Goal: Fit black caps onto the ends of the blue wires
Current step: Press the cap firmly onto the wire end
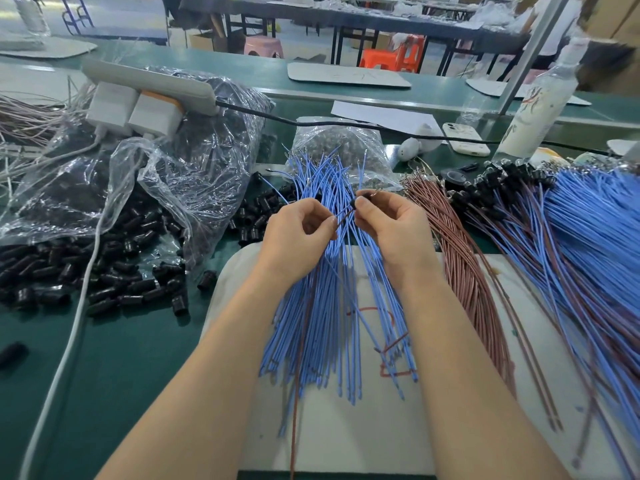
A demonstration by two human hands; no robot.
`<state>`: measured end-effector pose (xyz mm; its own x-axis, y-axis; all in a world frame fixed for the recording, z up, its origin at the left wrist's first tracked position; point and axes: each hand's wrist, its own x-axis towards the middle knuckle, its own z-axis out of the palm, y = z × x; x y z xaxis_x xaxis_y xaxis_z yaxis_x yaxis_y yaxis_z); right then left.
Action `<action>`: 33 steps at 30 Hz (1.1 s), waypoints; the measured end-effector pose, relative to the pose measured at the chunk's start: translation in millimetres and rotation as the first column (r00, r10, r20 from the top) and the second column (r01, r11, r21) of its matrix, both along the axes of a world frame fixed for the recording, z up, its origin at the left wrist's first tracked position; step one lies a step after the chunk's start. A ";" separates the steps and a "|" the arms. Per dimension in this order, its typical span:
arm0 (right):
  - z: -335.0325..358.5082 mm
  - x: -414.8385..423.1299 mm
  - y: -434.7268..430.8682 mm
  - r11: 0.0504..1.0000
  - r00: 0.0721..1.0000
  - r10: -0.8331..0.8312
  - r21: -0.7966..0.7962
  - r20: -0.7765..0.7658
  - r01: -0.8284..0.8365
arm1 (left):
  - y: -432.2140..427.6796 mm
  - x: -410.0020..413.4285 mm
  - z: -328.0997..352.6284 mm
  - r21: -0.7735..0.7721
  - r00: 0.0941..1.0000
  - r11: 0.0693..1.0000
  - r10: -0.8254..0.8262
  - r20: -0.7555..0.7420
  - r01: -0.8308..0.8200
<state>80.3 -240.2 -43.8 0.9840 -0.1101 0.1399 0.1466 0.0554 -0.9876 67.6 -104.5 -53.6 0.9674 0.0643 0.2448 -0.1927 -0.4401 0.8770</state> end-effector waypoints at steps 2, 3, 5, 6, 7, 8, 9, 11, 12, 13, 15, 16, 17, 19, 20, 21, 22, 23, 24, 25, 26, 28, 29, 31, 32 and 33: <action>0.0 -0.2 1.1 1.000 1.000 0.000 -0.002 0.011 0.000 | -0.1 -1.1 1.7 0.037 1.000 0.999 0.012 0.017 -0.013; 0.3 -0.4 1.1 1.000 1.000 -0.001 -0.005 0.014 0.002 | -0.8 -1.9 2.3 0.051 1.000 0.999 0.013 0.024 -0.014; 1.1 -0.8 -0.4 1.000 1.000 -0.009 -0.007 0.009 0.009 | -2.1 -3.2 2.2 0.085 1.000 0.996 0.008 0.024 -0.010; 1.5 -1.0 -1.4 1.000 1.000 -0.009 -0.012 0.003 0.009 | -2.2 -3.5 1.7 0.107 1.000 0.994 0.006 0.022 -0.008; 1.9 -0.8 -2.3 1.000 1.000 -0.004 -0.024 -0.003 0.004 | -2.3 -3.4 1.1 0.125 1.000 0.992 0.008 0.021 -0.010; 2.2 -1.0 -3.0 0.999 1.000 0.004 -0.047 -0.006 -0.004 | -2.2 -2.9 0.5 0.139 1.000 0.990 0.012 0.022 -0.014; 2.5 -1.1 -2.7 0.996 1.000 0.010 -0.085 -0.003 -0.011 | -2.2 -2.7 0.4 0.150 1.000 0.988 0.014 0.026 -0.017; 2.6 -1.7 -0.1 0.979 0.999 0.025 -0.202 0.025 -0.019 | -3.2 -2.6 1.3 0.144 0.999 0.990 0.008 0.050 -0.015; 2.5 -2.1 2.4 0.964 0.998 0.033 -0.265 0.047 -0.020 | -3.9 -2.6 2.0 0.120 0.998 0.993 0.001 0.070 -0.010; 2.1 -2.8 5.4 0.945 0.997 0.040 -0.327 0.068 -0.016 | -4.8 -2.6 3.0 0.090 0.996 0.996 0.001 0.091 -0.009; 1.3 -4.5 10.8 0.914 0.995 0.042 -0.407 0.095 0.000 | -6.0 -2.6 4.4 0.042 0.994 0.999 0.017 0.112 -0.021; 0.7 -5.0 12.7 0.908 0.995 0.041 -0.419 0.095 0.003 | -5.4 -1.9 4.3 0.021 0.993 0.999 0.028 0.112 -0.031; 0.0 -4.9 14.2 0.906 0.995 0.038 -0.424 0.090 0.004 | -4.4 -0.9 4.3 -0.001 0.994 0.999 0.039 0.105 -0.039; -0.4 -4.2 14.8 0.903 0.997 0.022 -0.430 0.072 0.011 | -2.3 0.6 4.5 -0.050 0.995 0.998 0.051 0.083 -0.047; -0.5 -3.7 14.4 0.903 0.998 0.016 -0.430 0.062 0.012 | -1.8 1.2 5.0 -0.083 0.996 0.996 0.051 0.075 -0.045; -0.7 -3.4 13.5 0.901 0.998 0.017 -0.434 0.054 0.008 | -1.8 1.6 5.5 -0.121 0.996 0.992 0.050 0.069 -0.041; -1.0 -3.5 12.7 0.894 0.999 0.027 -0.449 0.047 -0.003 | -1.8 1.9 6.1 -0.156 0.996 0.987 0.049 0.069 -0.038; -1.7 -3.8 12.5 0.880 0.998 0.048 -0.475 0.033 -0.027 | -2.3 1.9 6.4 -0.185 0.996 0.982 0.050 0.070 -0.037; -2.3 -4.5 12.7 0.864 0.997 0.075 -0.501 0.013 -0.058 | -2.7 1.9 6.5 -0.210 0.996 0.977 0.053 0.071 -0.037; -2.7 -5.0 13.3 0.850 0.995 0.098 -0.519 -0.005 -0.086 | -2.9 2.0 6.7 -0.232 0.996 0.972 0.056 0.073 -0.038; -2.9 -5.4 13.6 0.844 0.994 0.111 -0.527 -0.016 -0.103 | -3.4 1.8 6.7 -0.254 0.996 0.967 0.057 0.071 -0.037; -1.9 -5.5 13.7 0.848 0.993 0.113 -0.519 -0.018 -0.106 | -3.9 1.1 8.1 -0.305 0.997 0.952 0.044 0.059 -0.024; -1.4 -5.6 13.5 0.853 0.994 0.110 -0.513 -0.014 -0.101 | -3.8 0.4 9.2 -0.331 0.998 0.944 0.031 0.051 -0.012; -1.0 -6.7 12.9 0.847 0.995 0.102 -0.525 0.008 -0.083 | -3.2 -1.2 10.6 -0.359 0.999 0.933 0.001 0.042 0.014; -1.2 -7.2 12.5 0.835 0.995 0.100 -0.545 0.021 -0.072 | -3.1 -2.0 11.1 -0.358 0.999 0.934 -0.011 0.044 0.026; -1.4 -7.3 12.5 0.818 0.995 0.098 -0.572 0.033 -0.062 | -3.0 -2.1 11.5 -0.346 0.999 0.938 -0.017 0.048 0.032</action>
<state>73.0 -227.7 -45.2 0.9740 0.0858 0.2099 0.2243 -0.5001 -0.8364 65.5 -107.5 -42.1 0.9586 0.1293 0.2538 -0.2413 -0.1050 0.9647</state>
